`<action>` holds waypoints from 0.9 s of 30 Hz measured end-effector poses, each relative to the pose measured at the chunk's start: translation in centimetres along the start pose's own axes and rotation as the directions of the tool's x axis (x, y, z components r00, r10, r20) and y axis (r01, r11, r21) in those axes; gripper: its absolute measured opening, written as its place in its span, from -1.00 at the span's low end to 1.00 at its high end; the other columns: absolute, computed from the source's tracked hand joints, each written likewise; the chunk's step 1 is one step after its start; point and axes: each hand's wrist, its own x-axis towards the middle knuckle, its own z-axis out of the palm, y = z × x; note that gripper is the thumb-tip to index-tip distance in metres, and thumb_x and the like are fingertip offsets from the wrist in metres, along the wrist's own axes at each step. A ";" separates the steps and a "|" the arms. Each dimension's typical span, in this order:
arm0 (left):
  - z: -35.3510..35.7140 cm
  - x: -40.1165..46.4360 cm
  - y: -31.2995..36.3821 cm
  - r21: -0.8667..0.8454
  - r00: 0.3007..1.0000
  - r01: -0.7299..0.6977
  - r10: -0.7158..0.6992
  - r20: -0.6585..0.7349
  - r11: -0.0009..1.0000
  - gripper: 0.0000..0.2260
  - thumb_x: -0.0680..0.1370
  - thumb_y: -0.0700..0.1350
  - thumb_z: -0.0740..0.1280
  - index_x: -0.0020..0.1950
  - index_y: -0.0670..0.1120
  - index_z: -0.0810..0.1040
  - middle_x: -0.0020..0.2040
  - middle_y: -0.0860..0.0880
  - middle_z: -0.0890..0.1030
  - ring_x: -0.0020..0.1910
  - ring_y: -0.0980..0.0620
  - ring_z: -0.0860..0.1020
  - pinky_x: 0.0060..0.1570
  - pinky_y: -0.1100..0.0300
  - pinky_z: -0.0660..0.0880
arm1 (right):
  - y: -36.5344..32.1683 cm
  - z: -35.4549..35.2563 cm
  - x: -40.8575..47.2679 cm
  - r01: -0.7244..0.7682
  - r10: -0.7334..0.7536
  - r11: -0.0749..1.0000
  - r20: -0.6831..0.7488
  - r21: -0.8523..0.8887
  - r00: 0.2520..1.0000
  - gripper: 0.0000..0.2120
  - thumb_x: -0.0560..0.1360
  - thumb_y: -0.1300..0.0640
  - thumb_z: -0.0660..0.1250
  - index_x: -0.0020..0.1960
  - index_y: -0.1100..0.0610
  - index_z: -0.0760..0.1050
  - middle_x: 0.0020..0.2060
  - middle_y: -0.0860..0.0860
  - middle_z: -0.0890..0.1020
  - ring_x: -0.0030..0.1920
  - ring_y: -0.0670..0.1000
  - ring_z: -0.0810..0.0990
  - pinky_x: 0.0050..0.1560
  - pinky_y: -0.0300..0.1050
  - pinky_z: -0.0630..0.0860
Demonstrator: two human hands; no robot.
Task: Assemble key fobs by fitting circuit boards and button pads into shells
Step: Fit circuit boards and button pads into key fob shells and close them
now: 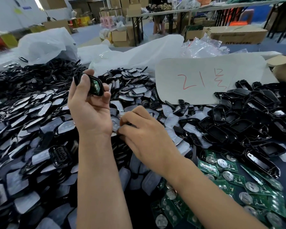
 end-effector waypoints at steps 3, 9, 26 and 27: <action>0.3 -0.1 -0.4 0.040 1.000 0.005 -0.005 0.010 0.999 -0.86 0.65 -0.18 0.29 0.15 -0.21 0.53 0.04 -0.12 0.52 -0.31 0.02 0.56 -0.34 0.27 0.48 | 0.8 -1.6 -0.3 0.007 -0.006 0.998 0.025 -0.058 1.000 -0.90 0.63 0.25 0.37 0.01 0.20 0.66 -0.02 0.04 0.66 0.11 0.12 0.53 0.15 -0.03 0.51; 3.3 -1.3 -3.0 0.209 0.992 0.064 -0.086 0.095 0.976 -0.80 0.59 -0.17 0.43 0.19 -0.18 0.65 -0.07 -0.06 0.65 -0.32 0.02 0.62 -0.33 0.27 0.53 | 4.8 -6.1 -3.9 -0.435 0.438 0.874 0.036 0.215 0.898 -0.91 0.63 0.15 0.36 0.08 0.00 0.62 -0.11 -0.22 0.58 -0.06 -0.18 0.50 -0.01 -0.28 0.40; 7.5 -10.4 -16.3 0.870 0.771 -0.302 -0.437 0.463 0.390 -0.78 0.48 0.01 0.55 0.11 0.17 0.68 -0.02 0.16 0.65 -0.02 0.26 0.56 0.04 0.18 0.47 | 15.4 -14.0 -13.9 -0.677 0.865 0.452 -0.098 0.581 0.492 -0.83 0.61 0.24 0.41 -0.02 0.00 0.71 -0.15 -0.06 0.76 -0.12 -0.11 0.70 -0.19 -0.26 0.60; 7.4 -10.3 -16.3 0.865 0.772 -0.334 -0.418 0.479 0.374 -0.77 0.48 0.01 0.55 0.12 0.14 0.69 0.01 0.15 0.66 0.04 0.24 0.56 0.10 0.15 0.47 | 15.4 -14.0 -14.0 -0.667 0.865 0.435 -0.076 0.604 0.495 -0.85 0.61 0.24 0.42 -0.01 0.02 0.70 -0.15 -0.04 0.76 -0.12 -0.10 0.70 -0.18 -0.24 0.61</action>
